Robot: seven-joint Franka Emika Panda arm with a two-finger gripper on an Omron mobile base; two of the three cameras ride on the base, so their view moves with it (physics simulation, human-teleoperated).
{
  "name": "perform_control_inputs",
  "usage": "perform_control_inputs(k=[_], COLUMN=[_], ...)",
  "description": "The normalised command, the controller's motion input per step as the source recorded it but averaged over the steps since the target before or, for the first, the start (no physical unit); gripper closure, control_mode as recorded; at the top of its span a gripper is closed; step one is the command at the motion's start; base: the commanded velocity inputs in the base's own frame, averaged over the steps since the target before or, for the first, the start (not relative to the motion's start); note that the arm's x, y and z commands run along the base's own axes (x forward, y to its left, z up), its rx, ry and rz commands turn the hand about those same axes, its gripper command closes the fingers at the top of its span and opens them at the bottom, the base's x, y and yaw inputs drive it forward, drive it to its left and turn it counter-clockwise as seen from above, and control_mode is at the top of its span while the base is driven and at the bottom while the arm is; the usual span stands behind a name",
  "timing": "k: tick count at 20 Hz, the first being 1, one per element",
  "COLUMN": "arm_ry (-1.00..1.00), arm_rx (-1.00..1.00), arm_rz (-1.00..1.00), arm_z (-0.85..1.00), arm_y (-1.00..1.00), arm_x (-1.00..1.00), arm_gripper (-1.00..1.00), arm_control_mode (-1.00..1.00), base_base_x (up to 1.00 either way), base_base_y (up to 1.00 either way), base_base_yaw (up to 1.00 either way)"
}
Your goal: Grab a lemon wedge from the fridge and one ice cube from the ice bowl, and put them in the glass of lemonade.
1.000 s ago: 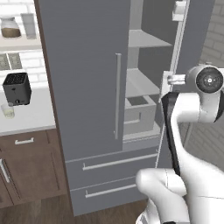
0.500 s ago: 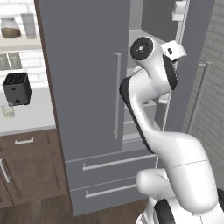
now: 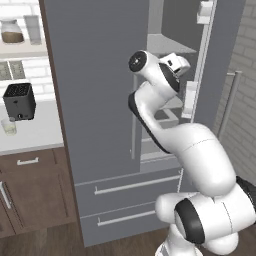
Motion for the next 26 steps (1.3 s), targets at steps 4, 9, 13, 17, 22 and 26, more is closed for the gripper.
perform_control_inputs(k=[4,9,13,17,22,26], arm_ry=[0.11,0.08,0.05,0.04,0.00,0.00], arm_rx=[-0.09,-0.06,-0.04,-0.01,0.00,0.00], arm_rz=[-0.11,-0.13,-0.12,-0.12,-0.13,-0.08], arm_z=[-0.21,0.00,0.00,0.00,0.00,0.03], arm_y=[-0.80,-0.82,-0.79,-0.90,-1.00,-0.90], arm_x=[0.14,0.00,0.00,-0.13,-0.36,-0.36], arm_gripper=[-1.00,-1.00,-1.00,-1.00,-1.00,-1.00], arm_control_mode=[-1.00,-1.00,-1.00,-1.00,-1.00,-1.00], base_base_x=[0.00,0.00,0.00,0.00,0.00,0.00], base_base_y=[0.00,0.00,0.00,0.00,0.00,0.00], base_base_yaw=[0.00,0.00,0.00,0.00,0.00,0.00])
